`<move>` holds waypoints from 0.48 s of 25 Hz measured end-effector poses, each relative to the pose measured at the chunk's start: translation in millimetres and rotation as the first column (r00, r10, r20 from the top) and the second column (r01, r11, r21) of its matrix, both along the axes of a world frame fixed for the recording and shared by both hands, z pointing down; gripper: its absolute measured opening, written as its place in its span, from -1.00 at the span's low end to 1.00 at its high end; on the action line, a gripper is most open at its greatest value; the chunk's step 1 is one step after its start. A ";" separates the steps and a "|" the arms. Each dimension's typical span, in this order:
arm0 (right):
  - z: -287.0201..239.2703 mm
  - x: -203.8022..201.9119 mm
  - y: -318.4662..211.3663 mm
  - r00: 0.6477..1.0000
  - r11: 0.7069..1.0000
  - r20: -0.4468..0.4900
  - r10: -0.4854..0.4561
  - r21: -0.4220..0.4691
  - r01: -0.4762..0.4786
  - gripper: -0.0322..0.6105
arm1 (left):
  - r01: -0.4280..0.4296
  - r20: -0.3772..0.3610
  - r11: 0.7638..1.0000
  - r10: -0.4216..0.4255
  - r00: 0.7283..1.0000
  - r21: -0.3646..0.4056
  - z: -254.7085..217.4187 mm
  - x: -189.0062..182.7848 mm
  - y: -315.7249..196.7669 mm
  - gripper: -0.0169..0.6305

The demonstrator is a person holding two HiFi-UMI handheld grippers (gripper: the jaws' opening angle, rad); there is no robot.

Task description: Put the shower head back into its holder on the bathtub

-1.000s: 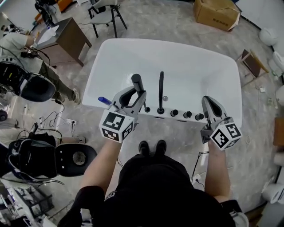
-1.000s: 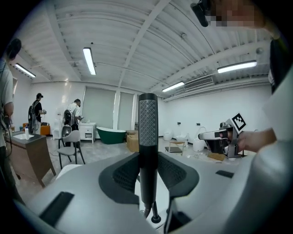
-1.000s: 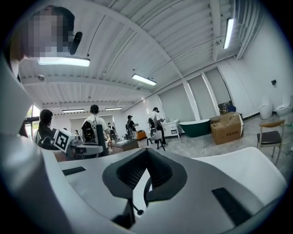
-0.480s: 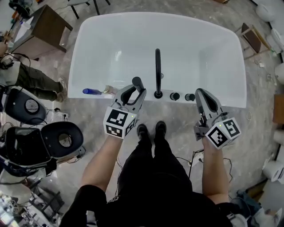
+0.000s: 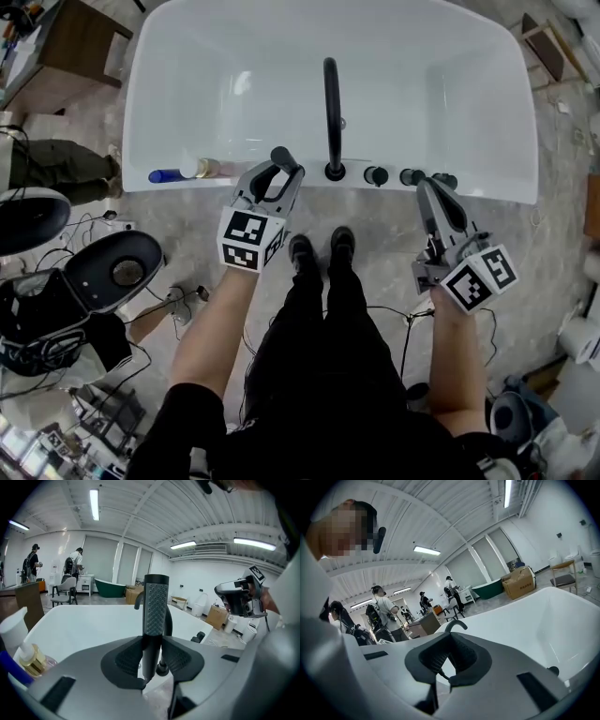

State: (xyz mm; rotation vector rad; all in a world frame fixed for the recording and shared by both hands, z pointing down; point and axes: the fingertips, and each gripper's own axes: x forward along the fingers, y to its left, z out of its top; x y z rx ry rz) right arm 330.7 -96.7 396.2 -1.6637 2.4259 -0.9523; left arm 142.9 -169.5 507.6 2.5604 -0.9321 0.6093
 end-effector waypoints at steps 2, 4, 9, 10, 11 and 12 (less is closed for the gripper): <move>6.8 -1.1 4.4 1.000 1.000 0.006 0.005 -0.008 -0.005 -0.86 | 0.003 0.014 1.000 -0.002 1.000 -0.007 15.1 -1.3 -0.6 -0.53; 12.4 -1.3 10.6 1.000 1.000 0.007 0.011 -0.022 -0.010 -0.86 | 0.004 0.030 1.000 -0.004 1.000 -0.017 28.6 -1.9 -0.8 -0.53; 17.8 4.0 25.4 0.999 0.998 0.004 0.033 -0.051 -0.033 -0.86 | -0.014 0.065 0.999 0.016 0.998 -0.036 50.7 0.2 2.9 -0.53; 18.5 4.3 26.9 0.999 0.998 0.002 0.035 -0.054 -0.035 -0.86 | -0.016 0.071 0.999 0.019 0.997 -0.037 54.0 -0.4 3.1 -0.53; 19.1 4.2 27.7 0.999 0.998 0.001 0.037 -0.056 -0.037 -0.86 | -0.017 0.077 0.999 0.020 0.997 -0.040 57.7 -1.3 3.2 -0.53; 19.5 3.8 28.1 0.999 0.998 0.001 0.038 -0.058 -0.038 -0.86 | -0.015 0.083 0.999 0.019 0.996 -0.046 61.9 -2.5 3.3 -0.53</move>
